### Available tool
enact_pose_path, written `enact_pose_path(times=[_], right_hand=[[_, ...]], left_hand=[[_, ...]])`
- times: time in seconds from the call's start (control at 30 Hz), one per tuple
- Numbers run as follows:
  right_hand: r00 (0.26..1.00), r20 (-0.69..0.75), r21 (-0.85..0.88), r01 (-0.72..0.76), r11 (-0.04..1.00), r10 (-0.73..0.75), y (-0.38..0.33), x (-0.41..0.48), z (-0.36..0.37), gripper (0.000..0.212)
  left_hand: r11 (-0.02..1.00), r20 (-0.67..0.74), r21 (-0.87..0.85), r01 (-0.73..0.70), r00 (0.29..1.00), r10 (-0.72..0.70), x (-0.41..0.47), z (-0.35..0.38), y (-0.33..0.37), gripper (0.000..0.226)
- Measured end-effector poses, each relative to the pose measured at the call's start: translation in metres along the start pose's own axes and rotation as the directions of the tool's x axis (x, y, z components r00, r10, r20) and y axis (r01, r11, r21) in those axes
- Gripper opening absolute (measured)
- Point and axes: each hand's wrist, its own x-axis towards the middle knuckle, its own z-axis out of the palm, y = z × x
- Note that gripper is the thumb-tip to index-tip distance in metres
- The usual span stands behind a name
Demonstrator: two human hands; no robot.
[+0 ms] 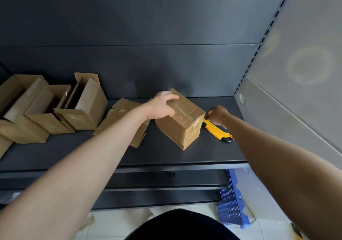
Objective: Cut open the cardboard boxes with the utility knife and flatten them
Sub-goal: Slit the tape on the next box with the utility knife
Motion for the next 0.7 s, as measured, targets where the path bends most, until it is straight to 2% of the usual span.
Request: enact_pose_path(times=[0.07, 0.17, 0.23, 0.37, 0.5, 0.6, 0.7], right_hand=[[0.999, 0.039, -0.087, 0.023, 0.996, -0.019, 0.014, 0.003, 0.015, 0.041], [0.998, 0.064, -0.062, 0.019, 0.998, -0.015, 0.029, 0.018, 0.033, 0.069], [0.998, 0.051, -0.158, 0.039, 0.987, -0.031, 0.037, 0.025, 0.038, 0.072], [0.995, 0.043, -0.122, 0.090, 0.988, -0.085, 0.045, 0.031, 0.032, 0.055], [0.994, -0.070, 0.025, 0.086, 0.996, -0.085, 0.033, 0.030, 0.004, 0.016], [0.985, -0.105, 0.177, 0.155, 0.972, -0.138, 0.015, 0.019, -0.032, 0.021], [0.964, -0.021, 0.326, 0.257, 0.910, -0.265, 0.000, -0.004, -0.062, 0.015]], left_hand=[[0.999, 0.065, 0.040, 0.024, 0.998, -0.026, -0.002, 0.000, 0.004, 0.068], [0.994, 0.060, 0.104, 0.030, 0.998, -0.037, -0.003, 0.001, 0.006, 0.071], [0.988, 0.046, 0.150, 0.037, 0.998, -0.045, -0.005, 0.001, 0.007, 0.073], [0.967, 0.023, 0.239, 0.084, 0.995, -0.092, -0.008, 0.000, 0.008, 0.082], [0.941, 0.017, 0.305, 0.144, 0.987, -0.157, -0.007, 0.001, 0.011, 0.096], [0.930, 0.002, 0.320, 0.181, 0.982, -0.191, -0.004, 0.001, 0.011, 0.107], [0.938, 0.024, 0.286, 0.196, 0.977, -0.211, -0.003, -0.002, 0.007, 0.115]])
